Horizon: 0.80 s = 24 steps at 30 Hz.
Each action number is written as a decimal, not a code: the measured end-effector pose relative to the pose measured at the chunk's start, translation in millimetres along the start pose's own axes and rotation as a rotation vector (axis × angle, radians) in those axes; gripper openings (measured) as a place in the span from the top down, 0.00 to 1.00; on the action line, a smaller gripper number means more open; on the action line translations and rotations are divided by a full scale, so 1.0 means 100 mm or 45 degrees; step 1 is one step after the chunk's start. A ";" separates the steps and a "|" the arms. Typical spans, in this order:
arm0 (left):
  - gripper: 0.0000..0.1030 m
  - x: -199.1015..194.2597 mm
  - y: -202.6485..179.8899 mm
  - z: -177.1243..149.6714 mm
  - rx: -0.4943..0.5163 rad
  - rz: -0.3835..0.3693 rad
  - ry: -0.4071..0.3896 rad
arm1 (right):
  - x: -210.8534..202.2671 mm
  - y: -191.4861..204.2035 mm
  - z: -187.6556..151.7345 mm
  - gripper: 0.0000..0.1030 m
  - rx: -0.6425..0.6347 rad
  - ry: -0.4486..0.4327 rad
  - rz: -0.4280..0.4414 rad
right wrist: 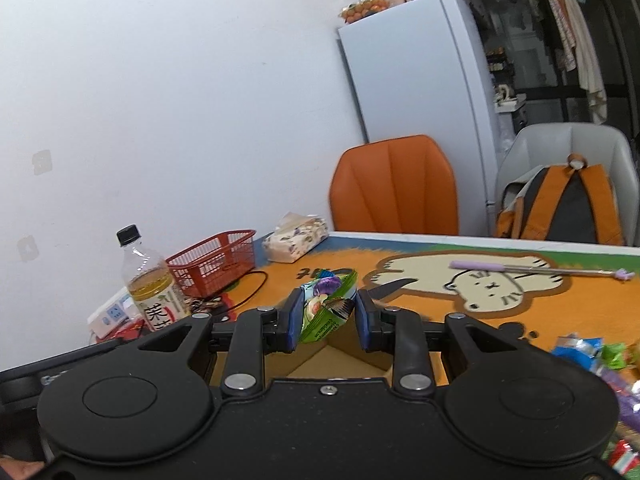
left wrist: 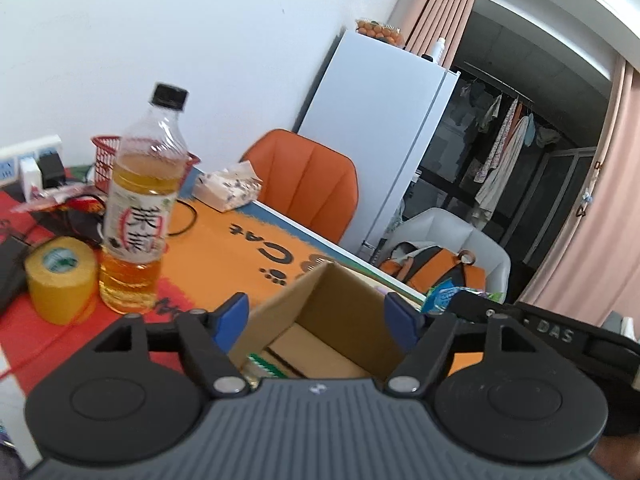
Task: Organize snacks
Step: 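Carry both packs over the box and open both tools to drop them, then move both open tools back over the snack pile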
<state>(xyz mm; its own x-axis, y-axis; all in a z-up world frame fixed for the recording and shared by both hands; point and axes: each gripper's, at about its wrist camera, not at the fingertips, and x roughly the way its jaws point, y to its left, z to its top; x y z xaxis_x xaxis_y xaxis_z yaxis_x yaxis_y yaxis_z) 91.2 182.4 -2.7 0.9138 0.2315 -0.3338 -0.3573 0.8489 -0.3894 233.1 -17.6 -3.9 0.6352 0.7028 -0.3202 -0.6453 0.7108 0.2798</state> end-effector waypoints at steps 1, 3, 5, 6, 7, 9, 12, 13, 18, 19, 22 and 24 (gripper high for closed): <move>0.27 -0.03 0.02 0.00 -0.002 0.009 0.001 | 0.03 0.00 -0.01 0.72 0.009 0.010 0.011; 0.27 -0.05 0.05 -0.01 -0.017 0.019 0.006 | 0.08 0.02 -0.02 0.70 0.010 0.026 0.036; 0.27 -0.05 0.05 -0.03 -0.021 0.025 0.019 | 0.09 0.00 -0.04 0.63 0.025 0.030 0.029; 0.27 -0.05 0.04 -0.04 -0.020 0.025 0.024 | 0.09 -0.01 -0.06 0.59 0.038 0.036 0.022; 0.27 -0.05 0.02 -0.05 -0.018 0.021 0.030 | 0.07 -0.04 -0.07 0.59 0.052 0.037 0.019; 0.27 -0.05 -0.01 -0.05 -0.011 0.005 0.036 | 0.01 -0.09 -0.08 0.56 0.062 0.042 0.009; 0.26 -0.04 -0.08 -0.08 0.000 -0.014 0.049 | -0.10 -0.20 -0.12 0.48 0.076 0.043 -0.029; 0.25 -0.04 -0.10 -0.09 0.004 -0.021 0.052 | -0.14 -0.23 -0.13 0.47 0.079 0.041 -0.042; 0.18 -0.07 -0.25 -0.17 0.034 -0.046 0.061 | -0.37 -0.43 -0.19 0.39 0.092 0.040 -0.093; 0.17 -0.07 -0.28 -0.19 0.040 -0.048 0.067 | -0.41 -0.46 -0.20 0.38 0.092 0.043 -0.101; 0.16 -0.07 -0.37 -0.24 0.052 -0.052 0.086 | -0.53 -0.53 -0.23 0.32 0.083 0.047 -0.119; 0.16 -0.07 -0.42 -0.27 0.058 -0.060 0.097 | -0.62 -0.59 -0.25 0.25 0.089 0.045 -0.128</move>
<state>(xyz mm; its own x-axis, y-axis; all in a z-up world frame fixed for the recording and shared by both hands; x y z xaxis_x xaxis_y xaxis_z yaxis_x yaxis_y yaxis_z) 94.8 132.5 -7.0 0.9114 0.1554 -0.3811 -0.3035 0.8792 -0.3673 221.7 -103.8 -23.4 0.6793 0.6273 -0.3809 -0.5473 0.7788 0.3064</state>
